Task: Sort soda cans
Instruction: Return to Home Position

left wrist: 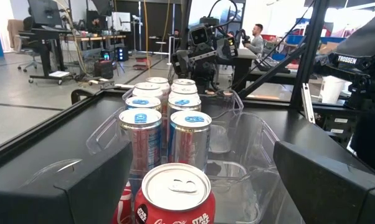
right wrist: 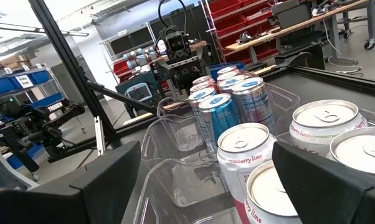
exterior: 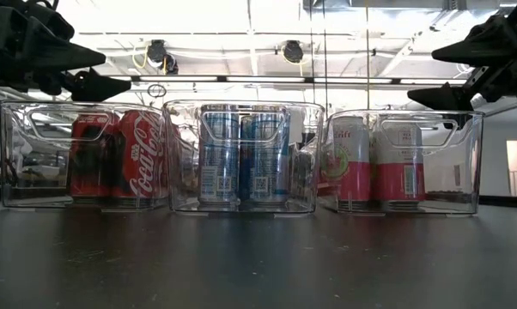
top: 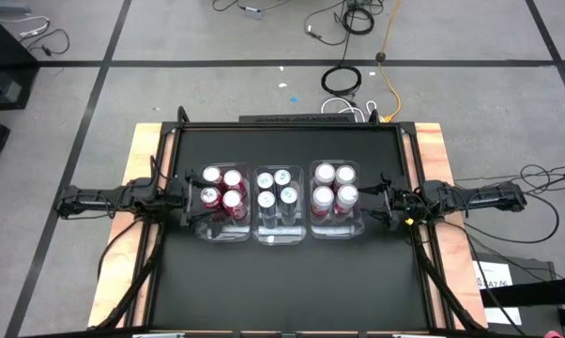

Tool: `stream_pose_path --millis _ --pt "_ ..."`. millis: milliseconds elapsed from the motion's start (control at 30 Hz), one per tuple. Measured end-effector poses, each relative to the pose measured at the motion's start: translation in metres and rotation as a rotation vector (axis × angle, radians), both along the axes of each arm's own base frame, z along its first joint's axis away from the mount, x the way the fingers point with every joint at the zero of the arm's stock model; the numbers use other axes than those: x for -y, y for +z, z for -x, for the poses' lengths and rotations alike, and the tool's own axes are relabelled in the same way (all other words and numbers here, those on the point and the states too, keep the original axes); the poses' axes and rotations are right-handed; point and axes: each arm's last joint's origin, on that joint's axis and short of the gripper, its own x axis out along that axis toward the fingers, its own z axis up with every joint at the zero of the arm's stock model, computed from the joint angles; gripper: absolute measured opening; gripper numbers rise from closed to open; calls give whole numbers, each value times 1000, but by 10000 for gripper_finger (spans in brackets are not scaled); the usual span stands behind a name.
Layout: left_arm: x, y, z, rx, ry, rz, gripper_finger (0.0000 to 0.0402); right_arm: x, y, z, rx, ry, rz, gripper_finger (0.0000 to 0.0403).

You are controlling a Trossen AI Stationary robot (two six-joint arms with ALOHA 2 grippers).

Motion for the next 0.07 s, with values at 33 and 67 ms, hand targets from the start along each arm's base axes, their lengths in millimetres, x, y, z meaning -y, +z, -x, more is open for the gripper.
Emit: stream_pose_path --millis 33,67 --pt "0 0 0 0 0 0 398 0 0 0 0 0 0 356" --pt "0 0 0 0 0 0 398 0 0 0 0 0 0 356"
